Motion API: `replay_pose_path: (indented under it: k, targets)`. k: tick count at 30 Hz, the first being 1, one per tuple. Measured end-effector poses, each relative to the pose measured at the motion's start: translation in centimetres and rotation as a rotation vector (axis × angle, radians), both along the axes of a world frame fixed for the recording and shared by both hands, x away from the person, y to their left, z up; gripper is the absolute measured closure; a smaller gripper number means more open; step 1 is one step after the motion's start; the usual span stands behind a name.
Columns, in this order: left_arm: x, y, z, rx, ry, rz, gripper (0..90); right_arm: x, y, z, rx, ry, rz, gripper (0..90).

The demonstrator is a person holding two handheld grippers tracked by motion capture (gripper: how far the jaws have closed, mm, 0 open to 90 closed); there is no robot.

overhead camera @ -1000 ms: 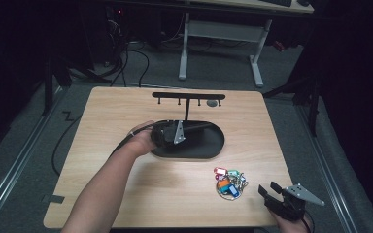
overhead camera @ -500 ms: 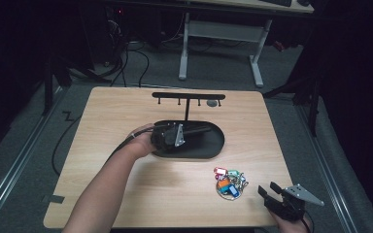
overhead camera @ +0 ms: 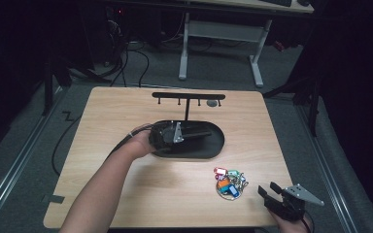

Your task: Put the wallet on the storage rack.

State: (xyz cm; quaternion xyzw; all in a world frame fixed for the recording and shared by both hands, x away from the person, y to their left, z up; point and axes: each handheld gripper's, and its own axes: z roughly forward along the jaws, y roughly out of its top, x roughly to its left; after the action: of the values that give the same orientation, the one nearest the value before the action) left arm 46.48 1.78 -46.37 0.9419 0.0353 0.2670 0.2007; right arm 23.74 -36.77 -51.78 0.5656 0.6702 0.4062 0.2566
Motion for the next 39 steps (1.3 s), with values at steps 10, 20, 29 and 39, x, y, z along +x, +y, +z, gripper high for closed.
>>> replay_pose_path:
  k: [10, 20, 29, 39]
  targets:
    - [-0.6, 0.4, 0.3, -0.068, 0.047, 0.013, 59.3, 0.0, 0.1, 0.0, 0.000, 0.001, 0.001, 44.0]
    - [-1.3, 1.1, 0.2, -0.110, 0.059, 0.035, 59.4, 0.0, 0.2, 0.1, -0.001, -0.003, 0.003, 44.0]
    - [-3.2, 2.2, 0.5, -0.171, 0.050, 0.047, 59.4, 0.1, 0.3, 0.1, -0.004, -0.002, 0.010, 44.0]
    - [-5.4, 3.4, 0.0, -0.235, 0.075, 0.091, 59.0, 0.2, 0.6, 0.1, -0.014, -0.003, 0.024, 43.9]
